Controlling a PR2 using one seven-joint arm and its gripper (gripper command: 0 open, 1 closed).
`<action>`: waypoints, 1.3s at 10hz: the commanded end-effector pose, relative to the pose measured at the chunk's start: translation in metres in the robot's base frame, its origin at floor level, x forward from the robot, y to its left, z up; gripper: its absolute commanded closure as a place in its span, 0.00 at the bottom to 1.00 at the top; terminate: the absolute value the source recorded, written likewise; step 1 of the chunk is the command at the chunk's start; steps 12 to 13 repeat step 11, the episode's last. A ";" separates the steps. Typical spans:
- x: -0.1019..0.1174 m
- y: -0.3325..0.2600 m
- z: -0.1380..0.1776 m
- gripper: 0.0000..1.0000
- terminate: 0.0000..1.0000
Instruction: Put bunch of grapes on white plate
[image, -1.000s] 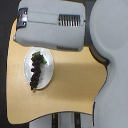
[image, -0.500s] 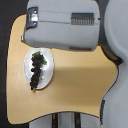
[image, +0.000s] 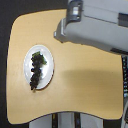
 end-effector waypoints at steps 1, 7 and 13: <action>-0.013 -0.149 0.034 0.00 0.00; -0.020 -0.211 0.023 0.00 0.00; 0.007 -0.216 0.004 0.00 1.00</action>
